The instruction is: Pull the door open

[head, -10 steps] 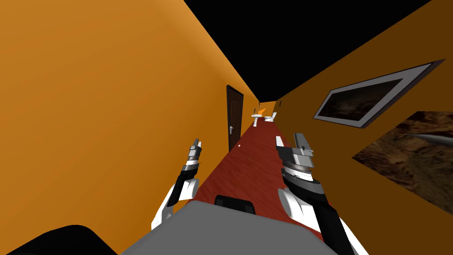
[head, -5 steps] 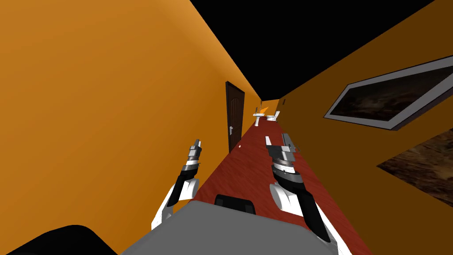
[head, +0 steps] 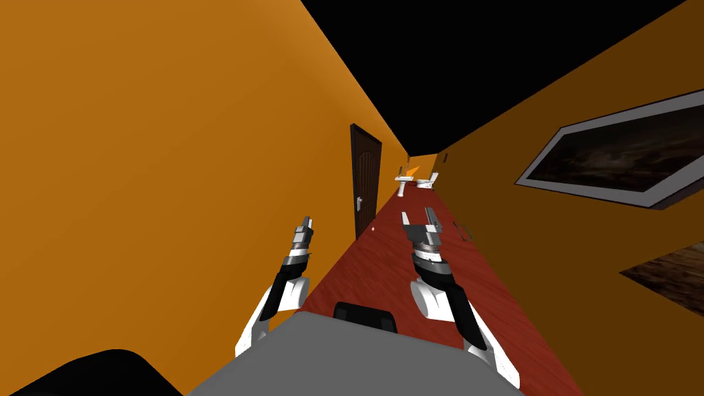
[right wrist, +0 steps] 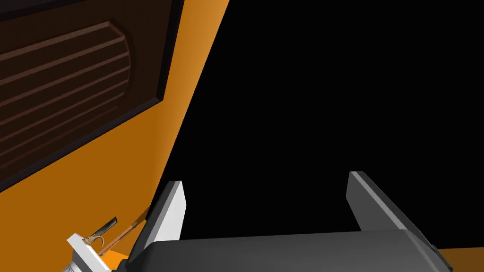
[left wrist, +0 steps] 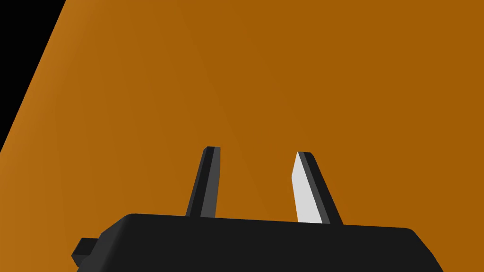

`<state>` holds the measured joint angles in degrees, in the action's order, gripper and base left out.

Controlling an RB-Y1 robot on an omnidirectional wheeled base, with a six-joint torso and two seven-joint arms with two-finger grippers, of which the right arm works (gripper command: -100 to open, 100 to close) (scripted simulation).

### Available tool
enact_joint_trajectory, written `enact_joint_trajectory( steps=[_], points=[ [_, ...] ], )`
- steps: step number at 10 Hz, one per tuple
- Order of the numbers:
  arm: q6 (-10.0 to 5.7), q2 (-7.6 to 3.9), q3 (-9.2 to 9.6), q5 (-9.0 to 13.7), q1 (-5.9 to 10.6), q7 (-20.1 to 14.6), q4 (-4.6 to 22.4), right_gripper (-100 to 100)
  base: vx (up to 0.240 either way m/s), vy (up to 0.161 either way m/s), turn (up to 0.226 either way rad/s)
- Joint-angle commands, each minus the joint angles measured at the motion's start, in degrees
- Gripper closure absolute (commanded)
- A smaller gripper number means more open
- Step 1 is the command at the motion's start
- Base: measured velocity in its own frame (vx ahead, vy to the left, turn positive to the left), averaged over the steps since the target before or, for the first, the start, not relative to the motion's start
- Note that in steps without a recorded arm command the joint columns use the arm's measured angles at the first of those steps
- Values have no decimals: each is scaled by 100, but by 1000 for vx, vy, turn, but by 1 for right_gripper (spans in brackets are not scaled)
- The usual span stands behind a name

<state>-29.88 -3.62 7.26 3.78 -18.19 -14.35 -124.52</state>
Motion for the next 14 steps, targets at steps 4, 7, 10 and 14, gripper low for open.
enact_joint_trajectory(
  steps=[4,7,10,14],
  points=[
    [-25,-134,397,312,339,-472,490,-100,113,-46,41],
    [-28,-236,686,555,597,-830,848,-100,123,-41,48],
    [-31,-312,918,749,804,-1117,1135,-100,94,-44,33],
    [-35,-411,1233,1014,1085,-1508,1527,-100,96,-51,39]
  ],
)
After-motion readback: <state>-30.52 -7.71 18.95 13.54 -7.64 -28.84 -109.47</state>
